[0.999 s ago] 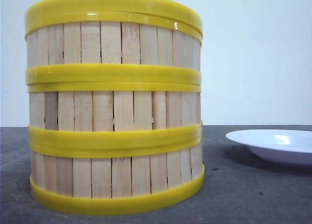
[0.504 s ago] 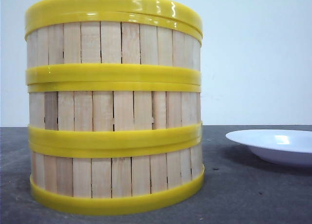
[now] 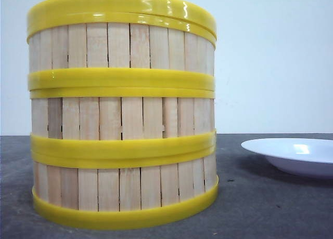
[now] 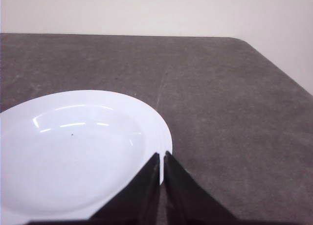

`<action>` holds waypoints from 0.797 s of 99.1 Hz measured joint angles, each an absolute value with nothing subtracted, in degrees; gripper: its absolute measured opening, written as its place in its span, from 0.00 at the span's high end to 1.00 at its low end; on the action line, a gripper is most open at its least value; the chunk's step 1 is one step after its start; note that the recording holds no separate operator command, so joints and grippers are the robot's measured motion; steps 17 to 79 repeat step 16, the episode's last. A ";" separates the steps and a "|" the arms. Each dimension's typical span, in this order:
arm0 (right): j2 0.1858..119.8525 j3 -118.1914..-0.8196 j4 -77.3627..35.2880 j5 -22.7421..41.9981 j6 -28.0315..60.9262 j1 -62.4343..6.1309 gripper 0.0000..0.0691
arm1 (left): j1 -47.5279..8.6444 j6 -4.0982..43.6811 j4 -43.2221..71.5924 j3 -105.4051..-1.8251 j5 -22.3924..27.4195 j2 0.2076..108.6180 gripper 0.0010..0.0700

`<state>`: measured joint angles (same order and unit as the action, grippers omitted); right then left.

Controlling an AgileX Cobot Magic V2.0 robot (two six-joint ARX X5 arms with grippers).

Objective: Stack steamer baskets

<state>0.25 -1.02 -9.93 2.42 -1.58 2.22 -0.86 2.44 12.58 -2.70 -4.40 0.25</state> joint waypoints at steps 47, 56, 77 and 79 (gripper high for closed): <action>0.25 -1.02 -9.96 2.28 -1.76 2.20 0.99 | -0.86 2.46 12.56 -2.70 -4.43 0.25 0.98; 0.25 -1.02 -9.96 2.28 -1.76 2.20 0.99 | -0.86 2.46 12.56 -2.70 -4.43 0.25 0.98; 0.25 -1.02 -9.96 2.28 -1.76 2.20 0.99 | -0.86 2.46 12.56 -2.70 -4.43 0.25 0.98; 0.25 -1.02 -9.96 2.28 -1.76 2.20 0.99 | -0.86 2.46 12.56 -2.70 -4.43 0.25 0.98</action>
